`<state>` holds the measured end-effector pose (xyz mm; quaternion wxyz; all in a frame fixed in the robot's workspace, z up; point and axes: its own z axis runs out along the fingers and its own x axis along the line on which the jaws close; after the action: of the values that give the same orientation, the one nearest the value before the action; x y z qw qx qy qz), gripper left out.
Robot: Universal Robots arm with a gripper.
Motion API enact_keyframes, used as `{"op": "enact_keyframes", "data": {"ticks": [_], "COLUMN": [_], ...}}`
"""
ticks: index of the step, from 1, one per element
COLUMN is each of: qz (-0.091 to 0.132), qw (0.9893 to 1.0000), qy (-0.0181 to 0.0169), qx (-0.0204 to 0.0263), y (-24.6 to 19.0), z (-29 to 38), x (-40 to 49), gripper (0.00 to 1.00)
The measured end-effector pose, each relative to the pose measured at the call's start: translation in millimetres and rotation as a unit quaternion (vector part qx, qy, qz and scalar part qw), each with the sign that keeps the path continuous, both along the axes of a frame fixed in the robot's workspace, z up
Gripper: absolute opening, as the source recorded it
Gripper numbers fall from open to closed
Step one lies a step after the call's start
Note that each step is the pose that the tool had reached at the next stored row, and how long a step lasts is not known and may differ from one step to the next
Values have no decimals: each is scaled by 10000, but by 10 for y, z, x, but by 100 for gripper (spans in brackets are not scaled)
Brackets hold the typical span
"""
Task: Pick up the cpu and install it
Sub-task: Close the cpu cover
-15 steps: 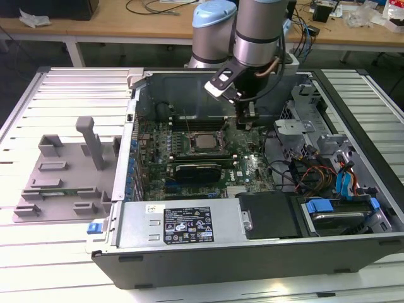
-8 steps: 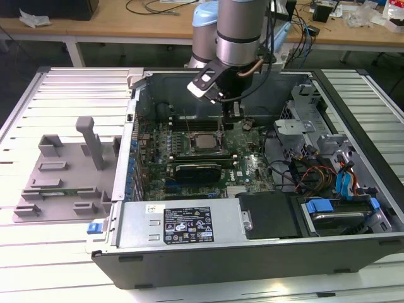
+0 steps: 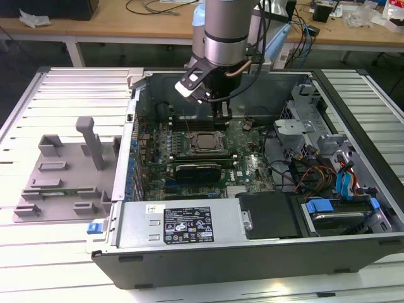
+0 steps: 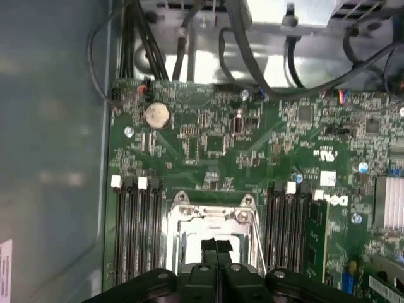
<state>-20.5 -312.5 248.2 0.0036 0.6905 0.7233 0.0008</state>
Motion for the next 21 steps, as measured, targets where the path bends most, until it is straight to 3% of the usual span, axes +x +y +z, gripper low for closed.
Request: {"op": "enact_keyframes", "data": {"ticks": [14, 21], "qz": [1, 0], "qw": [10000, 10000], "qy": [6, 3], "qx": [1, 0], "y": [0, 0], "z": [-9, -20], "x": [-143, -314], "gripper": [11, 11]}}
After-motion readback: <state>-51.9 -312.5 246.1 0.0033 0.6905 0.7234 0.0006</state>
